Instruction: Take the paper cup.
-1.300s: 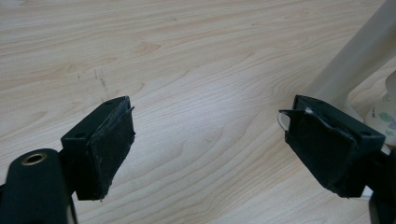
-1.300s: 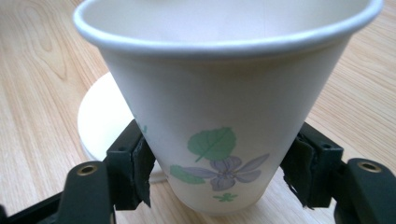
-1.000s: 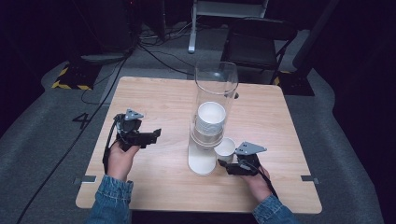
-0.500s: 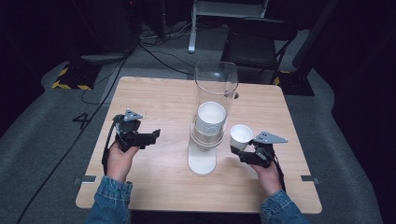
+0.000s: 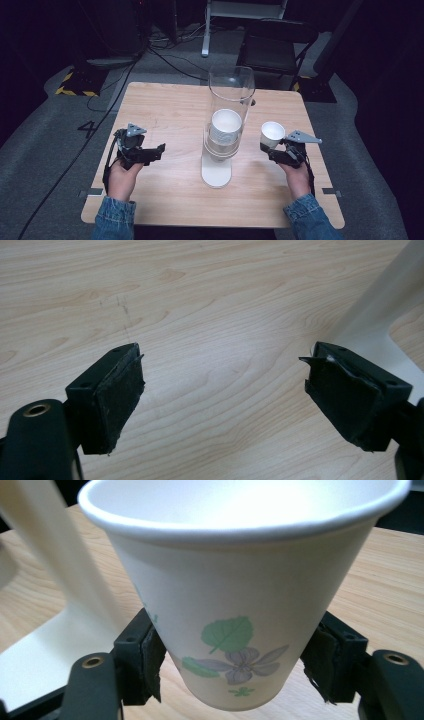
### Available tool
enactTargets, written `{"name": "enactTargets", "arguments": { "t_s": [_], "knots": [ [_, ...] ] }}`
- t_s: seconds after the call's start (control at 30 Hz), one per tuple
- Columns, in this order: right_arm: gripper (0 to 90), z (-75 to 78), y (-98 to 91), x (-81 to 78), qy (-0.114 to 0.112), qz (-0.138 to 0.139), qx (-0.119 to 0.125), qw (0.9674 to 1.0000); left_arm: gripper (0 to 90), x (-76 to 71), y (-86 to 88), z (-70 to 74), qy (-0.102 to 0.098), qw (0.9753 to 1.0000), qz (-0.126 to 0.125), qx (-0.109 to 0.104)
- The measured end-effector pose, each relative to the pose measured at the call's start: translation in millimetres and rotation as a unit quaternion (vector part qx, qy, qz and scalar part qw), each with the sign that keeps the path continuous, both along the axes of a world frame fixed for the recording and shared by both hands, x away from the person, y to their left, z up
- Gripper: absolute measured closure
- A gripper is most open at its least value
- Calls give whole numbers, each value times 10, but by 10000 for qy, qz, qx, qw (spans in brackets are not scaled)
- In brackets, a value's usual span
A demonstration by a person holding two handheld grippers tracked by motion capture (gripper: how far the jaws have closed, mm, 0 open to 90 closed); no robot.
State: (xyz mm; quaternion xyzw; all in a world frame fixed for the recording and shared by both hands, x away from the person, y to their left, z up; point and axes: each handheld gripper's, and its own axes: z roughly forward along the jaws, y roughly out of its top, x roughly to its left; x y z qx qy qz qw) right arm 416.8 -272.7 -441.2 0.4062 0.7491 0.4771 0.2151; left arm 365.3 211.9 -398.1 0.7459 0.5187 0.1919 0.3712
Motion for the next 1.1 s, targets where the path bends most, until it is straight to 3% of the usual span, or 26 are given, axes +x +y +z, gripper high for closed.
{"name": "enactTargets", "arguments": {
  "t_s": [0.27,0.33,0.43,0.8,1.1],
  "knots": [
    [326,-90,-70,190,-146,-195,-83,9997,157,-155,120,-29,11,9999,152,16],
    [326,-112,-65,249,-71,-222,-193,9995,157,-181,128,-55,56,9998,155,72],
    [326,-143,-65,319,-46,-263,-162,9995,156,-215,131,-83,119,9998,152,93],
    [327,-398,-84,535,466,-464,-86,9978,156,-316,185,-92,50,9997,252,19],
    [324,-506,-104,588,678,-513,-237,9961,156,-312,191,-95,106,9997,224,86]
  ]
}}
